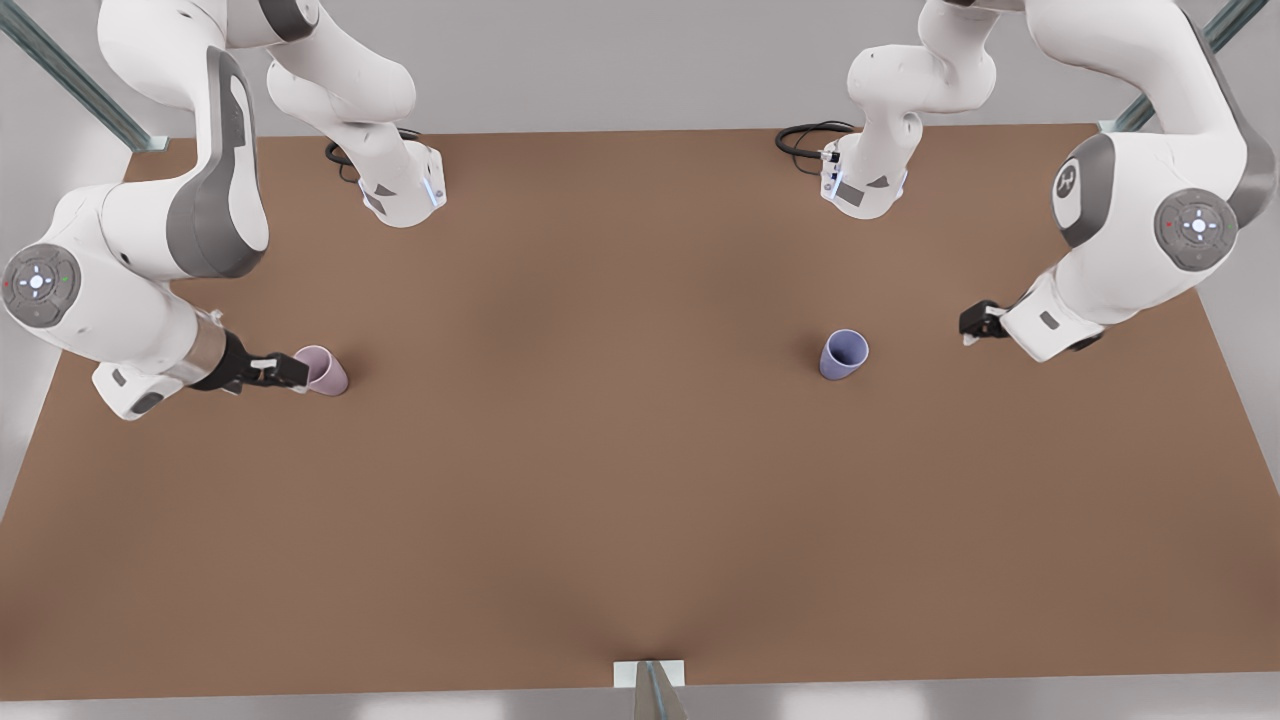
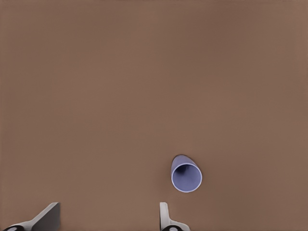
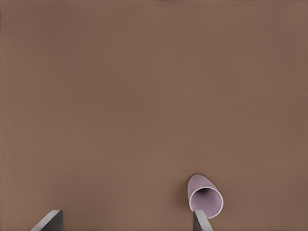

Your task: Stack the cups, with the pink cup at the bottom and the purple cup at the top

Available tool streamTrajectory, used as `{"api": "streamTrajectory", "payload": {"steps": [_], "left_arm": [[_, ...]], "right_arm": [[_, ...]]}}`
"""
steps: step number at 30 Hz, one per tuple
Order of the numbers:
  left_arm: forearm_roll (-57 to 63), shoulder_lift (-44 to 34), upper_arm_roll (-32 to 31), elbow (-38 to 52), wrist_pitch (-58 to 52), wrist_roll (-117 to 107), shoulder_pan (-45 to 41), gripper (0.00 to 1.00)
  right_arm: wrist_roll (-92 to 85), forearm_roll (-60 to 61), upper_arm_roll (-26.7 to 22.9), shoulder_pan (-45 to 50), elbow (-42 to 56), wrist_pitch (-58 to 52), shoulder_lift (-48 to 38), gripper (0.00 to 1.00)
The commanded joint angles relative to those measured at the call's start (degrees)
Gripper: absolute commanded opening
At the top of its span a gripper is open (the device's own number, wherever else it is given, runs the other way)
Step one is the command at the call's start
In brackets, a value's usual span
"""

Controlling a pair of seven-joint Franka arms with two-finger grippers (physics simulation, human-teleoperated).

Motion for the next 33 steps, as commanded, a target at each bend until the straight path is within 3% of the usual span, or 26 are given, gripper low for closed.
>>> {"api": "streamTrajectory", "payload": {"steps": [1,4,7,10,17,21,27,33], "left_arm": [[0.11,-0.06,0.05,-0.08,2.05,1.83,0.12,1.0],[0.2,-0.06,0.05,-0.08,1.96,1.66,0.12,1.0],[0.2,0.03,1.1,-2.89,-4.98,2.54,0.74,1.0],[0.2,1.26,1.1,-2.81,-2.78,2.45,0.74,1.0],[0.46,0.47,0.93,-2.72,-1.9,2.54,0.74,1.0],[0.46,-0.67,0.75,-2.63,-1.82,2.71,0.74,1.0],[0.37,-0.76,0.4,-2.45,-2.26,2.62,0.56,1.0],[0.37,-0.93,0.4,-2.45,-2.52,2.62,0.56,1.0]], "right_arm": [[1.67,-0.08,0.02,-0.04,-0.04,2.17,-0.13,1.0],[1.67,-0.17,0.02,-0.21,-1.27,3.14,-0.21,1.0],[1.67,-0.25,-0.86,-0.21,-5.57,3.04,-0.48,1.0],[1.06,0.54,-1.13,-1.88,-9.18,5.07,-0.39,1.0],[-1.22,0.54,-2.88,-2.85,-31.15,13.59,-11.38,1.0],[-4.12,0.54,-6.66,-4.17,-33.79,14.82,-11.29,1.0],[-13.35,0.98,-6.66,-13.31,-35.1,20.36,-5.49,1.0],[-15.29,3.26,-6.58,-14.19,-36.69,22.21,-3.56,1.0]]}}
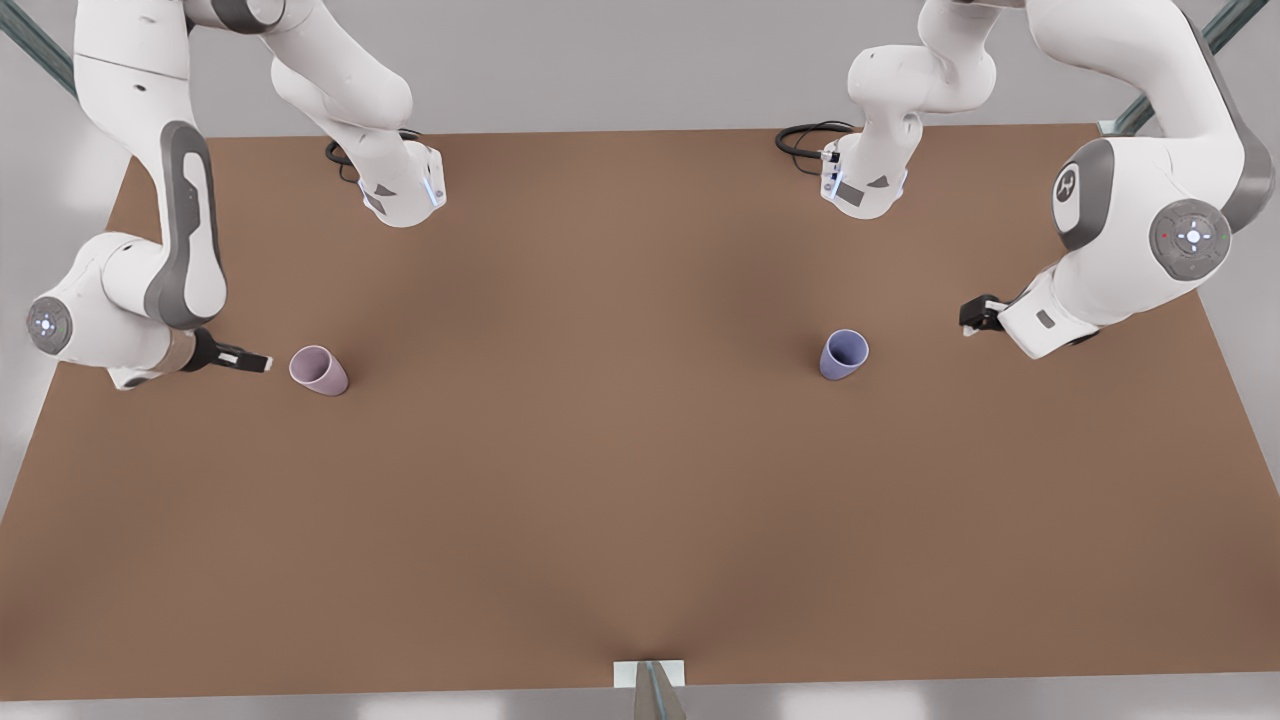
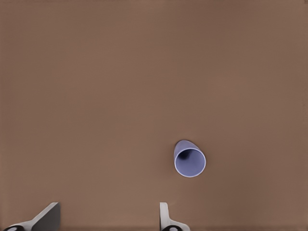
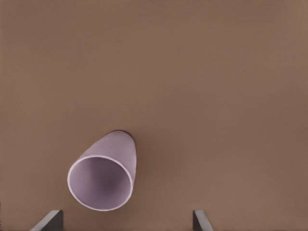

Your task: Stack the cups, with the pink cup at the bottom and the purple cup at the top

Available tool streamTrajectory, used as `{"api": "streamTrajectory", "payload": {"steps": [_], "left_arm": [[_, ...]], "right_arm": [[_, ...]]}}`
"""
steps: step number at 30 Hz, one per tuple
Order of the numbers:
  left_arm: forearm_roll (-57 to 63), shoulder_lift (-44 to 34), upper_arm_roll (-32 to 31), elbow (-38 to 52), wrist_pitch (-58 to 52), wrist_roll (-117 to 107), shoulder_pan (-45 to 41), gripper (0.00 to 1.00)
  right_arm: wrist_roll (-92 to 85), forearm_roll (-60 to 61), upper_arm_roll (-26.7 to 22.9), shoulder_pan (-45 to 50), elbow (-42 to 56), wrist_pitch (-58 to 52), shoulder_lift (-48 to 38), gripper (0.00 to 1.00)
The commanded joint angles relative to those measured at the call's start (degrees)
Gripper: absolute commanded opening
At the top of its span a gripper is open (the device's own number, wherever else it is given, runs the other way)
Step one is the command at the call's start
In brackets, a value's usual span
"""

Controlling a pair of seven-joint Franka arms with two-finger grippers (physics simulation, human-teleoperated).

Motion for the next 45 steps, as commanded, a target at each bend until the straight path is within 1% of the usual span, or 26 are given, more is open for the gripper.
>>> {"api": "streamTrajectory", "payload": {"steps": [1,6,10,13,18,21,24,26,29,30,31,32,33,36,43,45], "left_arm": [[0.03,-0.11,0.0,0.03,-0.2,0.46,0.03,1.0],[0.03,-0.2,0.0,0.03,-0.2,0.46,0.03,1.0],[0.03,-0.29,0.0,0.03,-0.29,0.46,0.03,1.0],[0.03,-0.29,0.0,0.03,-0.29,0.46,0.03,1.0],[0.03,-0.73,-0.09,0.03,-0.38,0.37,-0.15,1.0],[0.12,-1.08,-0.79,0.03,-0.73,0.02,-0.24,1.0],[0.12,-1.17,-1.05,0.03,-1.17,-0.24,-0.24,1.0],[0.12,-1.08,-1.05,0.03,-1.17,-0.24,-0.24,1.0],[0.12,-0.82,-1.05,0.03,-0.99,-0.24,-0.24,1.0],[0.12,-0.73,-1.05,0.03,-0.91,-0.24,-0.24,1.0],[0.12,-0.82,-1.05,0.03,-1.08,-0.24,-0.24,1.0],[0.12,-0.82,-1.05,0.03,-1.08,-0.24,-0.24,1.0],[0.12,-0.64,-1.05,-0.06,-1.08,-0.24,-0.24,1.0],[0.12,1.2,-0.35,-1.47,-0.03,-0.24,-0.24,1.0],[0.12,1.65,0.09,-0.94,0.59,-0.33,-0.15,1.0],[0.29,1.56,1.14,-1.03,0.24,-0.24,-0.15,1.0]], "right_arm": [[-8.97,1.7,0.12,1.27,0.21,4.12,0.78,1.0],[-10.46,1.96,0.47,1.45,-1.54,3.16,0.43,1.0],[-10.46,2.14,1.43,2.06,-7.61,5.97,-3.96,1.0],[-10.46,2.14,1.79,2.5,-7.79,6.76,-3.79,1.0],[-12.57,1.96,1.44,0.83,-7.96,10.1,-0.54,1.0],[-12.66,1.96,1.43,0.22,-9.19,10.19,-0.36,1.0],[-12.66,1.96,1.43,0.22,-8.67,10.36,2.19,1.0],[-12.75,1.7,1.43,0.22,-8.84,12.39,4.21,1.0],[-13.1,1.43,1.35,-0.58,-9.02,13.09,5.88,0.95],[-13.54,0.91,1.35,-0.66,-9.11,13.09,6.14,0.91],[-13.54,0.91,1.35,-0.66,-8.93,13.09,6.76,0.79],[-13.54,0.91,1.35,-0.58,-8.75,13.18,7.11,0.63],[-13.54,0.91,1.35,-0.58,-8.75,13.18,7.37,0.45],[-13.45,0.91,1.35,-0.49,-8.75,13.88,7.9,0.21],[-13.1,0.91,1.35,0.13,-8.4,13.7,6.94,0.21],[-12.4,0.91,1.79,0.22,-5.51,12.39,6.15,0.21]]}}
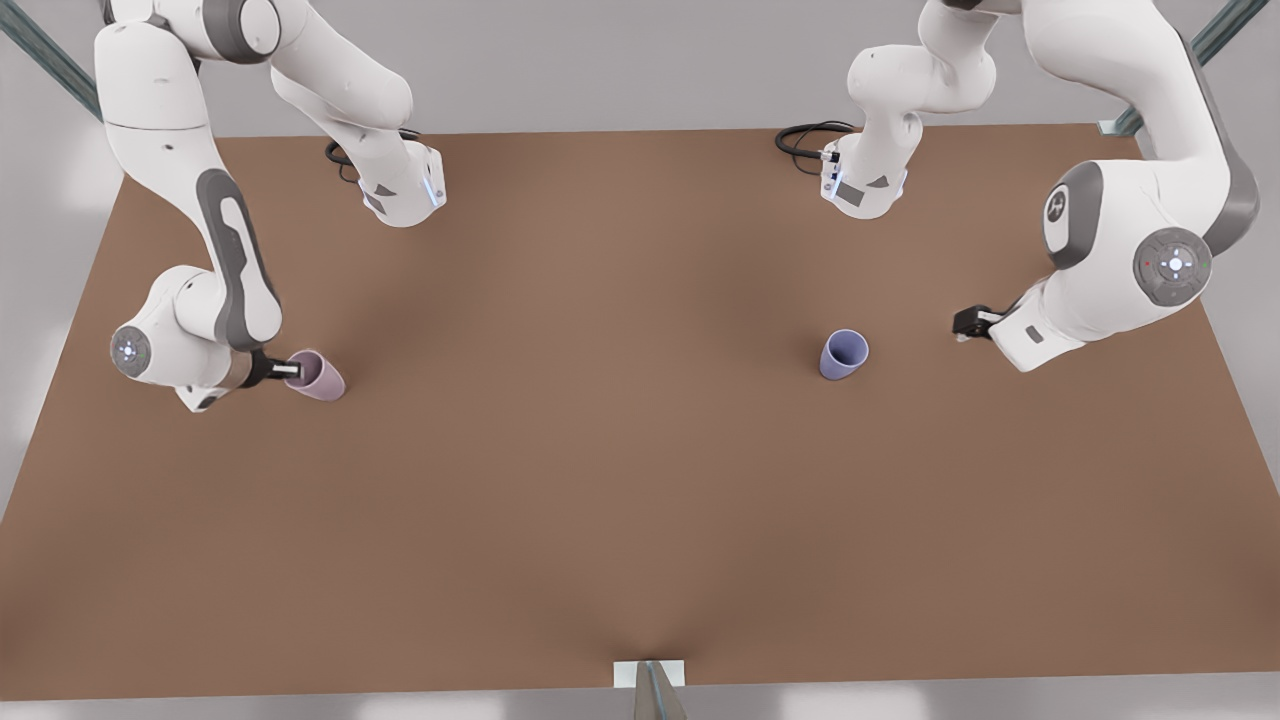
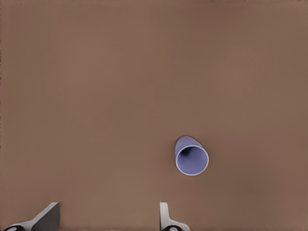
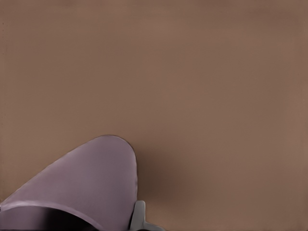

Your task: Stack the cups, with the pink cup at the bottom and the purple cup at the top

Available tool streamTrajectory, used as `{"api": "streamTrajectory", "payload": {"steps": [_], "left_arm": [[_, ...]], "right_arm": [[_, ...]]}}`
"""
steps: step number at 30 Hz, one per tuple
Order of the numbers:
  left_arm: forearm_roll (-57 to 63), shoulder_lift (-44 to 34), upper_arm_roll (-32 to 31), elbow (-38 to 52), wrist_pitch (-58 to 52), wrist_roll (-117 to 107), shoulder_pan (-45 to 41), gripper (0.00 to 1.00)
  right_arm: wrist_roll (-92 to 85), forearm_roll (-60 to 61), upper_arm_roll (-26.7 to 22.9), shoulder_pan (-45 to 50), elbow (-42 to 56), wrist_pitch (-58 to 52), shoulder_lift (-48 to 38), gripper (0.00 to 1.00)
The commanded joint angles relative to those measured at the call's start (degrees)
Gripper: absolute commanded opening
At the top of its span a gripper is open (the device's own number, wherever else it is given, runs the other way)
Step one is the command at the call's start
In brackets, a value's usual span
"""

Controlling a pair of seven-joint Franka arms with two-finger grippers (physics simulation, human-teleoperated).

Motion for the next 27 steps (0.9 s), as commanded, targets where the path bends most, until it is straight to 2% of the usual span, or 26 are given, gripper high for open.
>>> {"api": "streamTrajectory", "payload": {"steps": [1,6,7,10,13,18,20,22,23,27], "left_arm": [[0.12,0.11,0.25,0.0,0.28,-0.11,0.22,1.0],[0.12,-0.07,0.25,0.09,1.43,0.51,0.22,1.0],[0.12,-0.33,0.25,0.09,1.43,0.51,0.31,1.0],[0.12,-2.09,0.25,1.23,0.55,0.6,0.31,1.0],[0.12,-2.18,0.42,1.23,0.72,-0.02,0.57,1.0],[0.39,-1.56,0.6,1.23,1.43,0.33,0.57,1.0],[0.3,-1.47,0.51,1.14,0.81,-0.11,0.57,1.0],[0.21,-0.16,0.42,1.32,1.34,-0.2,0.57,1.0],[0.3,1.07,0.42,1.32,1.51,-0.11,0.57,1.0],[0.3,2.13,0.51,1.32,1.69,-0.02,0.57,1.0]], "right_arm": [[0.42,-0.27,0.25,0.19,3.01,-3.04,0.08,0.21],[14.39,0.61,1.57,9.32,15.05,-6.38,0.61,0.21],[6.32,0.26,3.51,13.45,17.86,-10.5,1.4,0.21],[15.71,0.34,3.68,23.83,23.75,-12.45,3.33,0.21],[35.74,0.61,3.68,34.11,30.08,-12.53,5.27,0.21],[62.2,0.87,3.68,47.82,54.77,-21.06,19.68,0.21],[70.19,0.87,3.77,52.74,68.13,-24.05,27.76,0.21],[73.71,0.96,3.86,57.14,73.14,-23.17,32.77,0.21],[77.76,1.05,3.77,59.25,79.73,-22.73,37.78,0.21],[79.43,1.14,5.7,58.55,82.46,-10.6,46.49,0.21]]}}
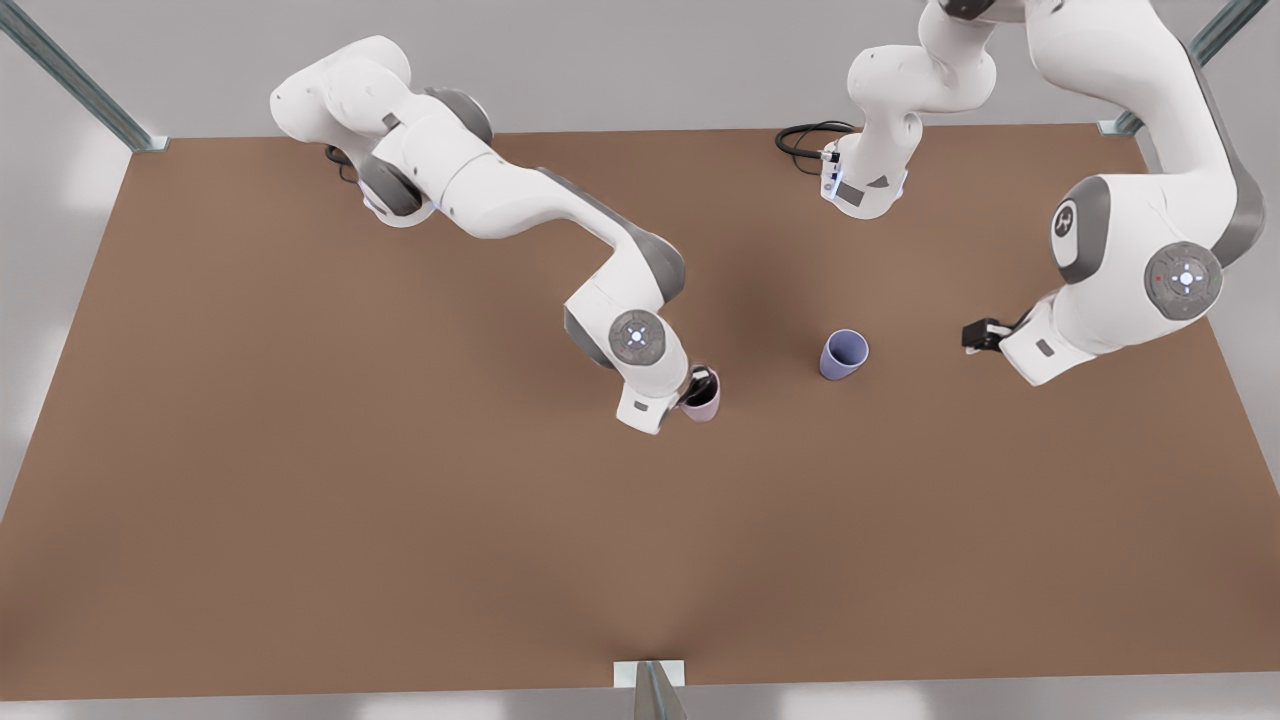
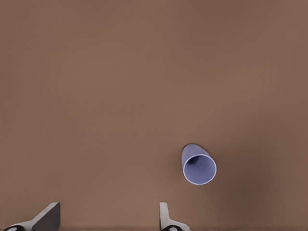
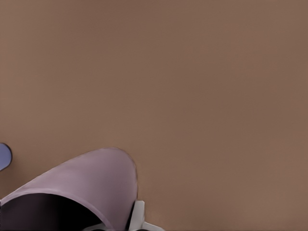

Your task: Stack the cups, with the pink cup at the bottom and the purple cup at the top

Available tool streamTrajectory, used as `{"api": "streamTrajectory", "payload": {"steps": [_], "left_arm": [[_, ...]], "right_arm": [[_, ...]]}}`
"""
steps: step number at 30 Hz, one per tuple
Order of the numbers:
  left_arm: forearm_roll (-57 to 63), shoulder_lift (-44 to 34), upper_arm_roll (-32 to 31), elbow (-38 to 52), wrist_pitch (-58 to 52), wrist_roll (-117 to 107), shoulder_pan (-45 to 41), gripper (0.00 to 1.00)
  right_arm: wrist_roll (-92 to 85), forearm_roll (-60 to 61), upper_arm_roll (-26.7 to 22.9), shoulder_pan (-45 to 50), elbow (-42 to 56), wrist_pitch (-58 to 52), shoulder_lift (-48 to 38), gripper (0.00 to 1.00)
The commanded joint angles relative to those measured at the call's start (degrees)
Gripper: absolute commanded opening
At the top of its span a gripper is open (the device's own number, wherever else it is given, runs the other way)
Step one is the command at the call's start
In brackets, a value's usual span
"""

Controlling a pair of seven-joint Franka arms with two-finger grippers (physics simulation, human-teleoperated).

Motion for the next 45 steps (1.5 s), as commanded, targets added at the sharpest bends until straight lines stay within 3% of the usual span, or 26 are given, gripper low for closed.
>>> {"api": "streamTrajectory", "payload": {"steps": [1,9,10,12,13,17,19,23,30,32,34,35,36,37,41,45], "left_arm": [[0.05,-0.28,0.06,0.06,-0.12,-0.12,0.06,1.0],[-0.04,-0.89,-0.03,-1.34,0.23,-0.3,-0.03,1.0],[-0.04,-0.54,-0.03,-1.6,0.67,-0.38,-0.03,1.0],[-0.65,-0.45,-0.12,-14.07,15.15,-0.65,-0.2,1.0],[-0.65,-0.54,-0.64,-20.76,22.81,-1.53,-0.73,1.0],[-1.27,1.83,-3.81,-31.66,38.02,-1.61,-0.73,1.0],[-1.71,3.94,-3.81,-33.51,40.83,-1.53,-0.73,1.0],[-1.97,4.82,-3.98,-35.71,43.91,-1.53,-0.73,1.0],[-1.97,3.06,-3.98,-33.96,42.6,-1.53,-0.82,1.0],[-1.97,-0.71,-3.98,-32.81,33.81,-1.44,-1.26,1.0],[-1.97,-1.51,-3.98,-33.07,29.59,-1.44,-2.31,1.0],[-1.97,-1.51,-3.98,-33.42,28.01,-1.26,-2.31,1.0],[-1.97,-1.6,-3.98,-34.3,26.07,-0.91,-2.31,1.0],[-1.97,-1.51,-3.98,-34.74,26.16,-0.82,-2.31,1.0],[-1.88,-1.86,-3.98,-38.78,28.35,-0.82,-2.4,1.0],[-2.06,-1.07,-3.98,-40.89,33.37,-1.44,-3.63,1.0]], "right_arm": [[37.96,-0.17,0.17,-0.57,0.77,6.06,2.13,0.21],[38.84,3.79,-1.76,-0.22,0.6,10.46,6.17,0.23],[38.93,3.7,-2.11,0.22,0.6,10.46,6.26,0.85],[38.93,3.79,-2.64,0.31,0.6,10.46,6.26,1.0],[38.93,3.7,-2.82,0.92,0.51,10.55,6.26,1.0],[38.84,3.7,-3.79,1.45,0.51,10.72,6.17,1.0],[38.84,3.61,-3.79,1.45,0.42,9.93,5.38,1.0],[35.78,0.89,-3.7,-2.15,-0.98,6.07,-4.02,1.0],[-1.38,-2.62,-4.84,-27.64,-5.11,-32.25,-27.58,1.0],[-15.28,-6.5,-5.81,-34.84,-19.69,-29.1,-37.33,1.0],[-24.96,-6.23,-5.81,-41.17,-40.79,-16.44,-50.25,1.0],[-25.05,-6.41,-5.2,-42.13,-42.55,-15.56,-51.39,1.0],[-25.32,-6.41,0.14,-46.78,-45.09,-15.47,-53.93,1.0],[-26.54,-6.32,2.37,-48.3,-50.54,-11.62,-56.93,1.0],[-57.56,-6.41,-1.5,-47.59,-52.31,-8.62,-56.76,1.0],[-62.67,-7.11,-1.32,-46.62,-50.12,-9.23,-55.35,1.0]]}}
